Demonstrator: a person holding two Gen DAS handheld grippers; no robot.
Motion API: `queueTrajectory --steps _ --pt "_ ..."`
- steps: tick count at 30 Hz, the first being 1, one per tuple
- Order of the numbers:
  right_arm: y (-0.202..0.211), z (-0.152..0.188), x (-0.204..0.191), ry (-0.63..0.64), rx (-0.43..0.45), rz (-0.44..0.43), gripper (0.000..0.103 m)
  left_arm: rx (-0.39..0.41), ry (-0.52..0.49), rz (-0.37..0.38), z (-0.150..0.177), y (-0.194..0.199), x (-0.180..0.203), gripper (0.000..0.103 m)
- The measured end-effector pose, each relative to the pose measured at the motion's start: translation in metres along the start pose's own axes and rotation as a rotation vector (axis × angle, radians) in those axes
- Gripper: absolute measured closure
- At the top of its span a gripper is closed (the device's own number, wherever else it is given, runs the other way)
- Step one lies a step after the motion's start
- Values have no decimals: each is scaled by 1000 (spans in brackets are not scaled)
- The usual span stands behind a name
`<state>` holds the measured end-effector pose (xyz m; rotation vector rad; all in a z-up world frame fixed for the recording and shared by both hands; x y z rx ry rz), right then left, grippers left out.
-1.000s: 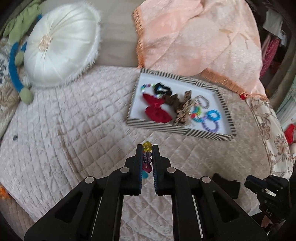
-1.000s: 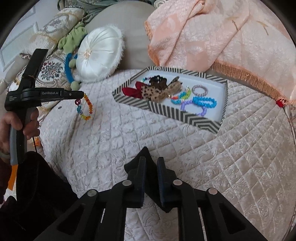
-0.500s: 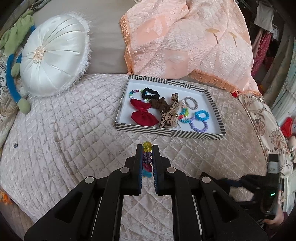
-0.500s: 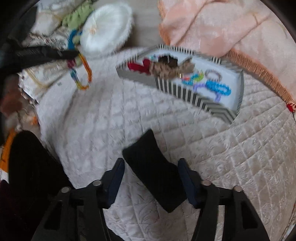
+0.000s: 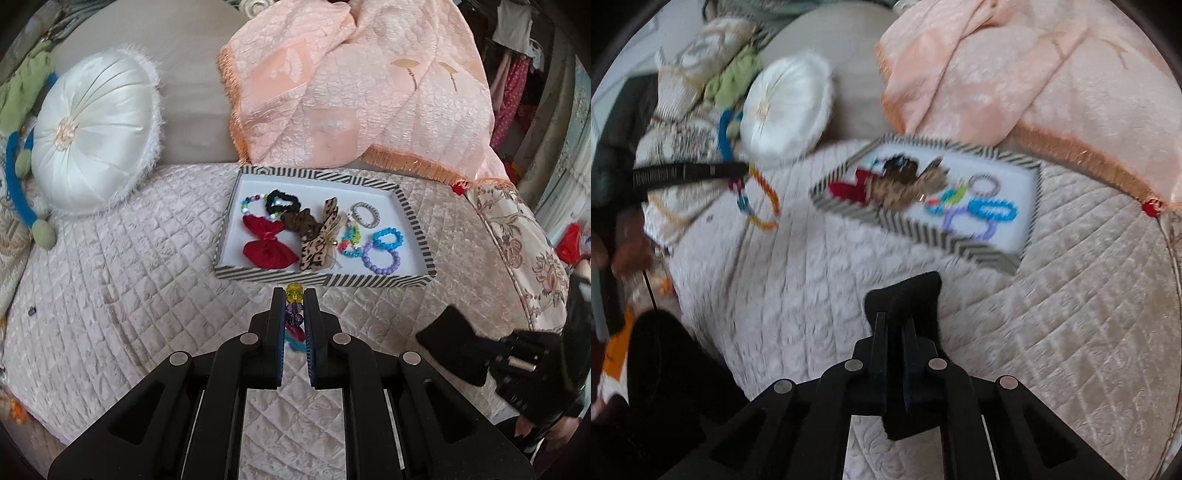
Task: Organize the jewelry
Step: 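Lift the rainbow bracelet with the left tool while the right grasps the black foam block, then carry the rainbow bracelet and black foam block into the tray and open both tools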
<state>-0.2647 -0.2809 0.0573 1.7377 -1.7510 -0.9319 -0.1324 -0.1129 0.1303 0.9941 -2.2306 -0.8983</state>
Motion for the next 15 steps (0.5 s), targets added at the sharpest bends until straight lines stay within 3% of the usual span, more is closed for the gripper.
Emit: queueTrajectory --steps 15 --pt "-4 -61 31 -85 84 56 98 15 -101 -20 -48 -33 35 95"
Point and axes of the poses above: each gripper's, at about its wrist camera, not at the fingertips, and y roughly against the way its jaws point, x to its right, z to its underside, the point moved 6 cm from there along -y, roughly the way its jaws point, and after that the axes turned 6 degrees about z, right-handed, at the moved point
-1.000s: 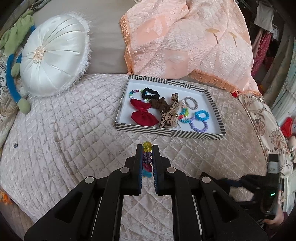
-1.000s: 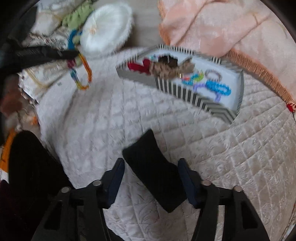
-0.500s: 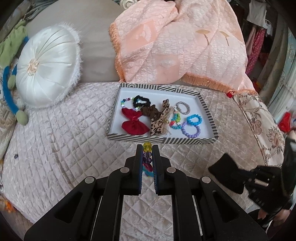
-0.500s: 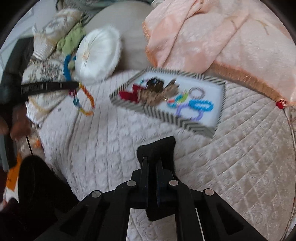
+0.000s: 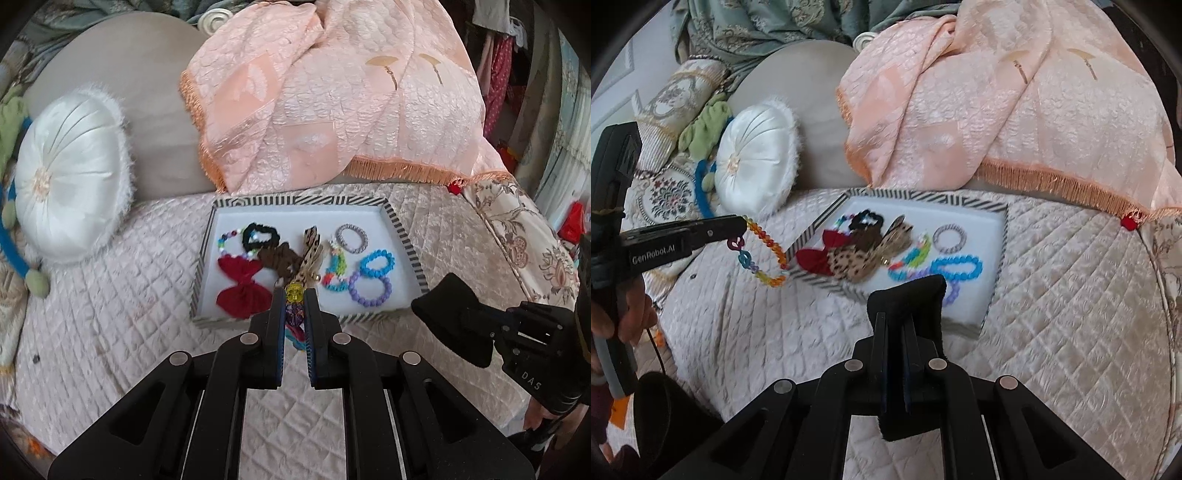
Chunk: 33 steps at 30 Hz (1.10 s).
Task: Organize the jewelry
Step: 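Carry the rainbow bracelet and black foam block into the tray and open both tools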
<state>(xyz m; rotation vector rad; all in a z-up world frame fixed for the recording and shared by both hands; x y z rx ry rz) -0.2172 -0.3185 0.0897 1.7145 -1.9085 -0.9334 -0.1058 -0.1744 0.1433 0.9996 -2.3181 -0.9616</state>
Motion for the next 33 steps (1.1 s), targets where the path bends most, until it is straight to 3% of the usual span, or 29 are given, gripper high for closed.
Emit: queueTrajectory --steps 16,33 --pt "-66 -56 39 -62 15 32 98 -42 -32 -42 -58 -97 2 95" --pt "-145 -84 84 -138 -24 65 98 -73 76 -1 -101 -188 -14 95"
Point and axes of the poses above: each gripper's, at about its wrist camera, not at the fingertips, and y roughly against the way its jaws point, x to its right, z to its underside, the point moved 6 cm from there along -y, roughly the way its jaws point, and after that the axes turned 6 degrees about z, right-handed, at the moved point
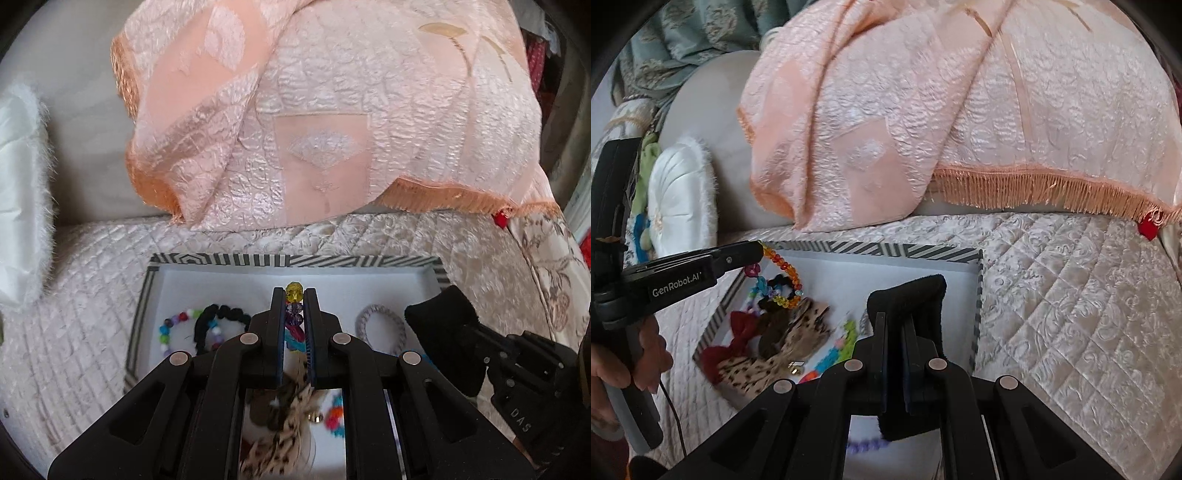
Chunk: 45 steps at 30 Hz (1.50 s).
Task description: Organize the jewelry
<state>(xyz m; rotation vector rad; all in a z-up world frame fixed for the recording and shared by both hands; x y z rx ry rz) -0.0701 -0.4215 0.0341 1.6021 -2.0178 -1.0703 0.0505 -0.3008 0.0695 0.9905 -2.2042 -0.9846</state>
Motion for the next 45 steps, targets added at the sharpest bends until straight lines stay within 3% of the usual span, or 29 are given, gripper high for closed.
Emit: queueTrajectory --steps 5,12,14,16,17,24,29,36,45 --pt "-27 -5 4 -26 -14 26 98 -52 40 -38 9 -33 -18 95" --pt "-60 6 15 -60 -101 36 96 -101 62 -95 26 -51 -40 94" --pt "-57 5 18 -79 -89 36 90 -106 73 -103 27 -51 -44 84" --pt "-48 4 18 -78 -68 38 69 -94 86 -106 28 -48 -48 45" --pt "-43 4 17 -77 -56 38 64 -78 95 -101 28 -44 -49 41" --pt "-3 12 6 -67 -27 14 62 -32 93 -106 40 -14 -49 41" --pt "26 22 -13 -50 4 43 61 19 69 -124 57 20 -42 41" --pt "58 32 -42 -12 58 87 44 101 41 -149 72 73 -33 41" --pt "91 37 -59 -9 95 122 44 194 38 -173 83 125 -32 41"
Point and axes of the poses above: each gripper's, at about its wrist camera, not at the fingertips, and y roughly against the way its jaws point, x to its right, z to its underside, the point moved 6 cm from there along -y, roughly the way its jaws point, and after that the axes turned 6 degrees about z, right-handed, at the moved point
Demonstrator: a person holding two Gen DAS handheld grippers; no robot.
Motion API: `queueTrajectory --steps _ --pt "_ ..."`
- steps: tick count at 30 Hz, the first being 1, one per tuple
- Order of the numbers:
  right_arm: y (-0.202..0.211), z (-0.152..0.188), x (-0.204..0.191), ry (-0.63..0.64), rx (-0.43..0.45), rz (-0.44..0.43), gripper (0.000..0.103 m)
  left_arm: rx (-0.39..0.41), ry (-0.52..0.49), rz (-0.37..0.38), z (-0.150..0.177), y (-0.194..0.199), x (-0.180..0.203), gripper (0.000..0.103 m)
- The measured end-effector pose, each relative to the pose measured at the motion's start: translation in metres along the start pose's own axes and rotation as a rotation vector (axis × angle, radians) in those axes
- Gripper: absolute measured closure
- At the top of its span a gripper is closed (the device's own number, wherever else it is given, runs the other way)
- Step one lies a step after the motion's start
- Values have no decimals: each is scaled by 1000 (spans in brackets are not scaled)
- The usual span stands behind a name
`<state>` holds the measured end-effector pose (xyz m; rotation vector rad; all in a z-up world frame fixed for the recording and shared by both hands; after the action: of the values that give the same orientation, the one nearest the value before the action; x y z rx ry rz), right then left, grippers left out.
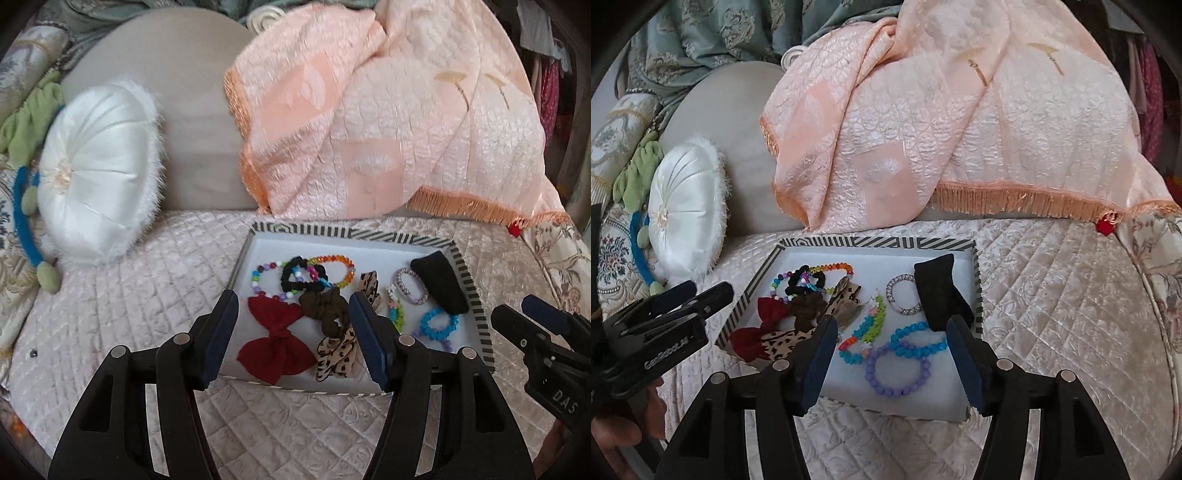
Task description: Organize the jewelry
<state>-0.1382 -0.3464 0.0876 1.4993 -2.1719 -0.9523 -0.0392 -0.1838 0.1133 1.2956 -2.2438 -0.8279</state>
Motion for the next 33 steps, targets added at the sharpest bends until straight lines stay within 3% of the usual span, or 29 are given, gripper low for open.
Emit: queueTrajectory --steps 9,17,22,33 --pt "19 -24 -12 20 62 34 43 112 -15 -42 -12 30 -7 41" --pt "26 -33 -22 60 128 73 38 110 18 -15 -25 27 -7 41" --pt "24 -31 -24 69 120 64 37 133 17 -14 -31 31 -1 41" --pt "19 -16 -27 94 89 64 36 86 -7 -13 -17 19 6 41"
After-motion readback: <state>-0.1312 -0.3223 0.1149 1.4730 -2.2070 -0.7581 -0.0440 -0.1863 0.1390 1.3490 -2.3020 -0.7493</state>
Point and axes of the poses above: each gripper's, at about its wrist camera, not at the fingertips, and y roughly against the way its jaws point, x to its right, z to its underside, the point moved 6 cm from there along -y, roughly the way its jaws point, and after that the axes turned 6 degrees about z, right-handed, at the moved point
